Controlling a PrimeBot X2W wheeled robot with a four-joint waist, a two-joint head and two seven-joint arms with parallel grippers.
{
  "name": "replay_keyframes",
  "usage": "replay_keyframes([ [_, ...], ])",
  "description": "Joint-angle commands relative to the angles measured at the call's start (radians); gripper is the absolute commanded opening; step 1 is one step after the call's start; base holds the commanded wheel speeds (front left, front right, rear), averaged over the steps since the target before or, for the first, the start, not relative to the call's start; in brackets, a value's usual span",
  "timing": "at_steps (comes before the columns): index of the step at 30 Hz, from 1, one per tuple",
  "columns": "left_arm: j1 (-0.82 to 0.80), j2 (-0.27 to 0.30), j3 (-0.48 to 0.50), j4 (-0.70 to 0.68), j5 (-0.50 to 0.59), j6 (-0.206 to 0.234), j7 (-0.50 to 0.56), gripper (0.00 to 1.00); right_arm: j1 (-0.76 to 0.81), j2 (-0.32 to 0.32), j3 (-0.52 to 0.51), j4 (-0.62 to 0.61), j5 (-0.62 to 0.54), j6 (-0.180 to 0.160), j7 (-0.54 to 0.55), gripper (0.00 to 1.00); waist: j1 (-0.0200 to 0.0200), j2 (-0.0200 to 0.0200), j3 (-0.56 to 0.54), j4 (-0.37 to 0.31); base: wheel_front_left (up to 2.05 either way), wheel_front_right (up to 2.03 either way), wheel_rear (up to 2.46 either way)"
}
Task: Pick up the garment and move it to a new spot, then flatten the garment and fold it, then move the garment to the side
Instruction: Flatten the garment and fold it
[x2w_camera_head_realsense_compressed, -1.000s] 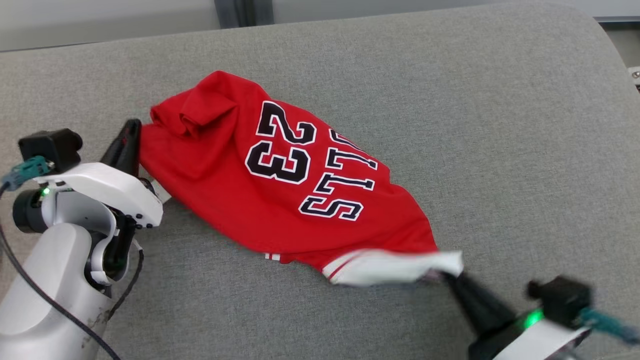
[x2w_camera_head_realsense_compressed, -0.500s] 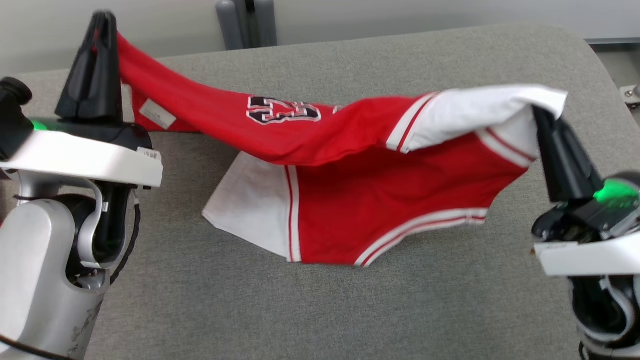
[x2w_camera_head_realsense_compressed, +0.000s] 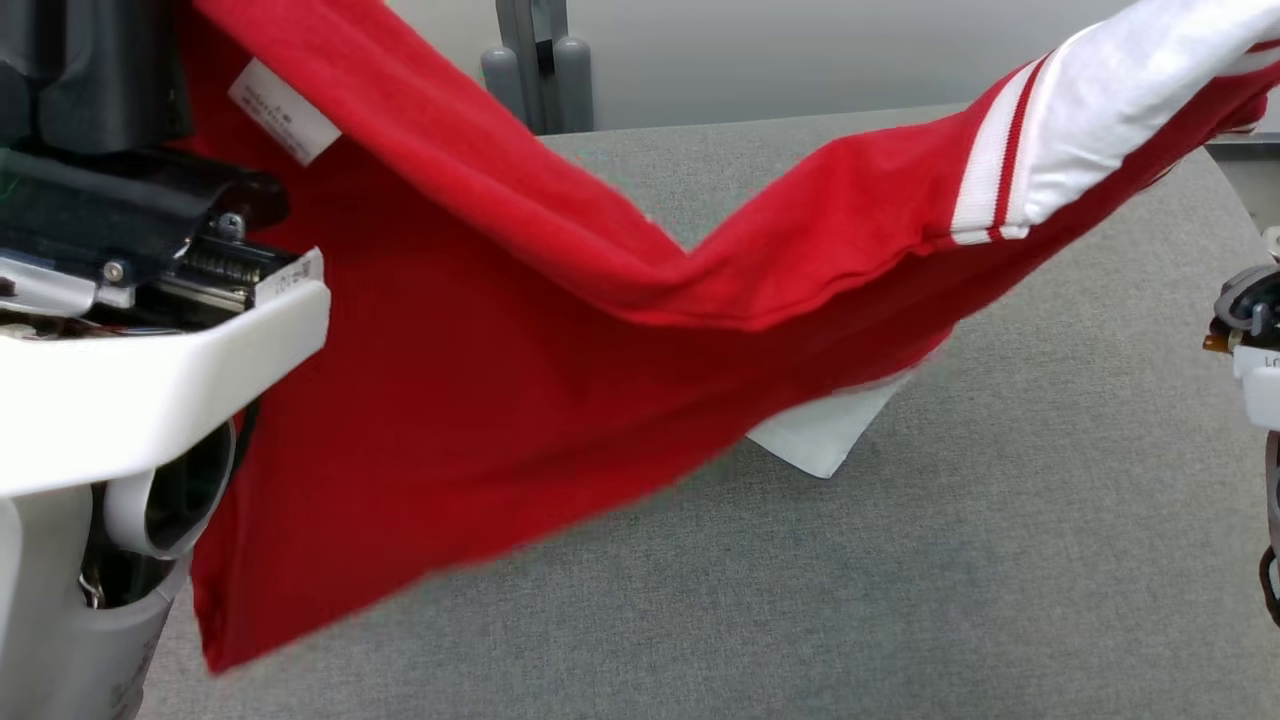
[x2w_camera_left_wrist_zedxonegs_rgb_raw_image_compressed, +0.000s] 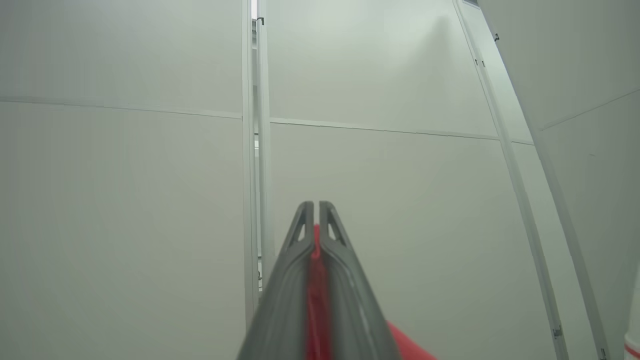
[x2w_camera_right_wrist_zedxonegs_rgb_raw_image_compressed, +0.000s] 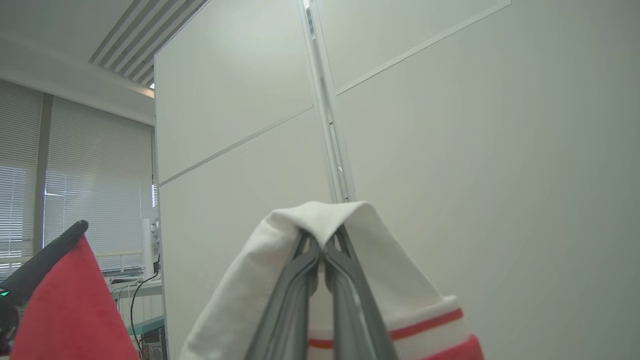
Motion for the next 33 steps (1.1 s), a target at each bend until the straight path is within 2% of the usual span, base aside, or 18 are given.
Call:
replay_keyframes([
  [1,-0.021,0.008,-0.001,-0.008,0.007,0.008,0.013,0.0,-0.011,-0.002,-0.001,-0.001,0.001,0.002,0.01,0.0,0.0,0.0,-0.002,0.001,0.0,0.0,0.0],
  [6,-0.045,0.017,-0.011,0.002,-0.005,-0.001,0.06,0.0,-0.073,-0.008,0.01,0.013,-0.008,0.002,0.022,0.0,0.0,0.0,0.006,0.002,0.0,0.0,0.0],
  [11,-0.126,0.013,-0.015,0.141,-0.046,-0.045,0.086,0.0,-0.213,-0.037,0.048,0.115,-0.004,0.002,0.014,0.0,0.0,0.0,0.026,0.009,0.0,0.0,0.0],
  [15,-0.24,-0.006,-0.025,0.34,-0.075,-0.098,0.091,0.0,-0.379,-0.065,0.087,0.272,0.001,0.002,-0.019,0.0,0.0,0.0,0.042,0.022,0.0,0.0,0.0],
  [21,-0.457,-0.07,-0.047,0.678,-0.091,-0.164,0.065,0.0,-0.647,-0.101,0.165,0.561,0.006,0.002,-0.089,0.0,0.0,0.0,0.072,0.052,0.0,0.0,0.0],
  [22,-0.457,-0.07,-0.047,0.678,-0.091,-0.164,0.065,0.0,-0.647,-0.101,0.165,0.561,0.006,0.002,-0.089,0.0,0.0,0.0,0.072,0.052,0.0,0.0,0.0],
  [23,-0.528,-0.101,-0.047,0.792,-0.098,-0.181,0.041,0.0,-0.731,-0.103,0.191,0.658,0.005,0.002,-0.115,0.0,0.0,0.0,0.08,0.06,0.0,0.0,0.0],
  [24,-0.528,-0.101,-0.047,0.792,-0.098,-0.181,0.041,0.0,-0.731,-0.103,0.191,0.658,0.005,0.002,-0.115,0.0,0.0,0.0,0.08,0.06,0.0,0.0,0.0],
  [29,-0.701,-0.149,-0.031,1.031,-0.096,-0.217,-0.057,0.0,-0.907,-0.072,0.254,0.853,-0.006,0.002,-0.156,0.0,0.0,0.0,0.108,0.057,0.0,0.0,0.0],
  [33,-0.782,-0.182,-0.03,1.188,-0.117,-0.28,-0.127,0.0,-0.981,-0.047,0.319,0.983,-0.012,0.002,-0.162,0.0,0.0,0.0,0.152,0.053,0.0,0.0,0.0],
])
